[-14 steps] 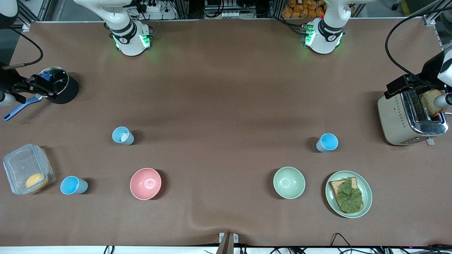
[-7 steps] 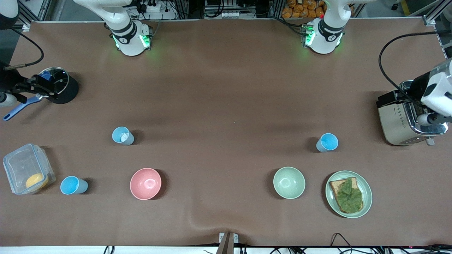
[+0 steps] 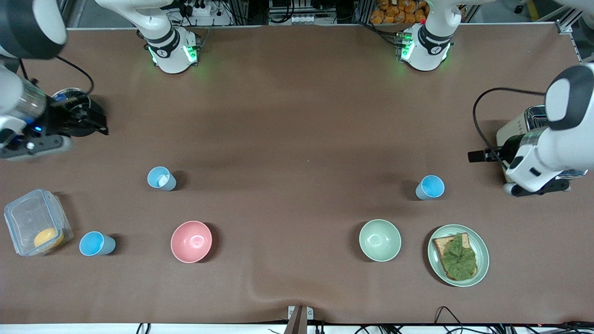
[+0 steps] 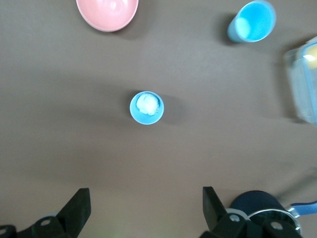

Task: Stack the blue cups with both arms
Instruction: 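Grasp a blue cup with the right gripper while the left gripper grasps another, then lift the blue cup with the right gripper and carry it toward the table center, then set the cup down with the right gripper while the left gripper carries its cup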

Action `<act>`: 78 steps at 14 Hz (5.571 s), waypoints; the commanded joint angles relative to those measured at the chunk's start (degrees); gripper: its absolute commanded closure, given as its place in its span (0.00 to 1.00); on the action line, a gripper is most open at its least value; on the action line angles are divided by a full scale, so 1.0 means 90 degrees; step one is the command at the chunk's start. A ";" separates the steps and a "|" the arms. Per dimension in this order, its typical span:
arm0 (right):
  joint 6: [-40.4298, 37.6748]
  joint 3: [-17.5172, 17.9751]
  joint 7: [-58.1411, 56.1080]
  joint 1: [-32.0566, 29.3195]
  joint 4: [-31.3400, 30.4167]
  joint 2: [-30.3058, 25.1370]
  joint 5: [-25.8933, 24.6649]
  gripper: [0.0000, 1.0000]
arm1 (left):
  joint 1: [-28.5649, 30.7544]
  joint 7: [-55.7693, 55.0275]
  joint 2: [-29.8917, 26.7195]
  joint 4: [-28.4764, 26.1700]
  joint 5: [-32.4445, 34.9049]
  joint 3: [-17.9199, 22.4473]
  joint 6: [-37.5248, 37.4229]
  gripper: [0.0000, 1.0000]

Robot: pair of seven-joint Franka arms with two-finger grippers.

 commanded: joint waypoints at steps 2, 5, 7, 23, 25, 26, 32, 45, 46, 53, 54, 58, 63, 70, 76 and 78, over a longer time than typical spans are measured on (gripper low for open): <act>0.0519 -0.0007 0.0839 0.0181 -0.0068 0.0735 -0.0024 0.00 | 0.0008 0.0004 0.0669 0.0389 -0.0094 0.0022 0.0140 0.00; 0.1047 -0.0017 0.1494 0.0445 -0.0448 0.0815 -0.0044 0.00 | 0.0086 0.0014 0.0992 0.0389 -0.0104 0.0022 0.0441 0.00; 0.1942 -0.0017 0.1671 0.0474 -0.1052 0.0854 -0.0044 0.00 | 0.0076 -0.0083 0.1294 0.0389 -0.0094 0.0032 0.0802 0.00; 0.4193 -0.0056 0.4475 0.1422 -0.2071 0.2055 -0.2405 0.00 | 0.0037 -0.0142 0.1902 -0.0538 -0.0202 -0.0017 0.2602 0.00; 0.4435 -0.0046 0.4475 0.1179 -0.2100 0.2230 -0.2602 0.00 | 0.0085 -0.0200 0.1619 -0.0519 -0.0202 -0.0017 0.2446 0.00; 0.4582 -0.0046 0.4484 0.1168 -0.2119 0.2327 -0.2602 0.00 | 0.0086 -0.0278 0.1502 -0.0509 -0.0202 -0.0017 0.2387 0.00; 0.4370 -0.0036 0.4465 0.1148 -0.2061 0.2524 -0.2602 1.00 | -0.0461 -0.1128 0.1822 -0.0734 -0.0172 -0.0017 0.2357 0.00; 0.1918 0.0774 0.4601 0.1624 0.0027 0.2465 -0.0369 1.00 | -0.0217 -0.1441 0.1530 -0.0626 -0.0065 0.0022 0.2308 0.00; 0.1956 0.0774 0.4911 0.1801 0.0155 0.2504 -0.0134 1.00 | -0.0217 -0.1460 0.1569 -0.0646 -0.0065 0.0022 0.2269 0.00; 0.3411 0.0774 0.6700 0.2710 0.0497 0.3333 0.0991 1.00 | -0.0305 -0.1694 0.1813 -0.0695 -0.0046 0.0022 0.2288 0.28; 0.3431 0.0784 0.6769 0.2740 0.0594 0.3537 0.1001 1.00 | -0.0324 -0.1888 0.1813 -0.0685 -0.0036 0.0022 0.2298 0.64; 0.3861 0.0774 0.7336 0.3101 0.1210 0.4047 0.1469 1.00 | -0.0325 -0.2398 0.1794 -0.0665 -0.0016 0.0022 0.2308 1.00; 0.4114 0.0774 0.7414 0.3316 0.1211 0.4203 0.1665 1.00 | -0.0295 -0.2359 0.1648 -0.0636 -0.0016 0.0022 0.2308 1.00; 0.3834 0.0726 0.7454 0.3142 0.1356 0.3951 0.1695 0.00 | -0.0305 -0.2408 0.1159 -0.0607 -0.0124 -0.0154 0.2288 1.00; 0.2300 0.0618 0.7385 0.2566 0.1816 0.3170 0.1539 0.00 | -0.0372 -0.2524 0.1062 -0.0519 -0.0572 -0.0183 0.2279 1.00; 0.1948 0.0618 0.6716 0.2301 0.1816 0.2867 0.0840 0.00 | -0.0587 -0.2923 0.1022 -0.0509 -0.0573 -0.0455 0.2249 1.00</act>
